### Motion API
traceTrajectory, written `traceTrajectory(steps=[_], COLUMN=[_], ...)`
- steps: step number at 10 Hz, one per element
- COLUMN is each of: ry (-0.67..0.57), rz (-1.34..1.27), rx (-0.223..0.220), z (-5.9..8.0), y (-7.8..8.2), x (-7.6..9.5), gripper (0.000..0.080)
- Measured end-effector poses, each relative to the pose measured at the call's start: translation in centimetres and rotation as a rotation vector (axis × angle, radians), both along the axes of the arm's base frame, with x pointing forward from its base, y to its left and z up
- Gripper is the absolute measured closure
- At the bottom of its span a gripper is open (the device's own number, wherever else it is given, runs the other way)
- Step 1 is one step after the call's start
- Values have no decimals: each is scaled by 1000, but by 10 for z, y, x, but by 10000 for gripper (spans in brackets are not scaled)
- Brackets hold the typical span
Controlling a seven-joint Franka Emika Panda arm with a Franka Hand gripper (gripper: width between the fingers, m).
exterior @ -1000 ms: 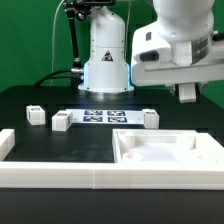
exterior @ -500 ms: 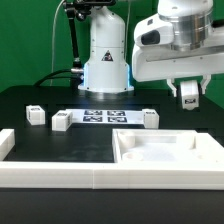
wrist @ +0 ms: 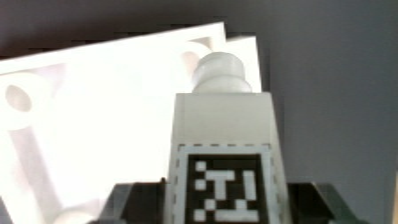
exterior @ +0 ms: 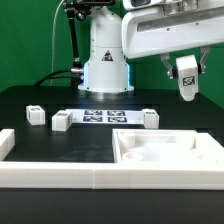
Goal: Assemble one leg
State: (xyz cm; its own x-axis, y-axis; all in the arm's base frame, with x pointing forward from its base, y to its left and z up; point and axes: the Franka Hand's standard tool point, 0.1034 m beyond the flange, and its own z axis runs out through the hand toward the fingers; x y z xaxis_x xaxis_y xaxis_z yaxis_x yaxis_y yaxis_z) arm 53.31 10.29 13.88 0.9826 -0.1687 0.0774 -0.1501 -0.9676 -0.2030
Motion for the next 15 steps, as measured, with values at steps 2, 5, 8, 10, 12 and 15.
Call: traceTrajectory(steps=[2, 5, 8, 10, 12, 15], ry=[-184, -324, -371, -369, -331, -334], rz=[31, 164, 176, 182, 208, 218], rx=[-53, -129, -142, -142, -127, -118], z=[-10, -16, -18, -20, -25, -32], y=[-6, -11, -12, -12, -1, 3], x=[3, 18, 21, 23, 49, 81], gripper=[508, 508, 508, 508, 508, 508])
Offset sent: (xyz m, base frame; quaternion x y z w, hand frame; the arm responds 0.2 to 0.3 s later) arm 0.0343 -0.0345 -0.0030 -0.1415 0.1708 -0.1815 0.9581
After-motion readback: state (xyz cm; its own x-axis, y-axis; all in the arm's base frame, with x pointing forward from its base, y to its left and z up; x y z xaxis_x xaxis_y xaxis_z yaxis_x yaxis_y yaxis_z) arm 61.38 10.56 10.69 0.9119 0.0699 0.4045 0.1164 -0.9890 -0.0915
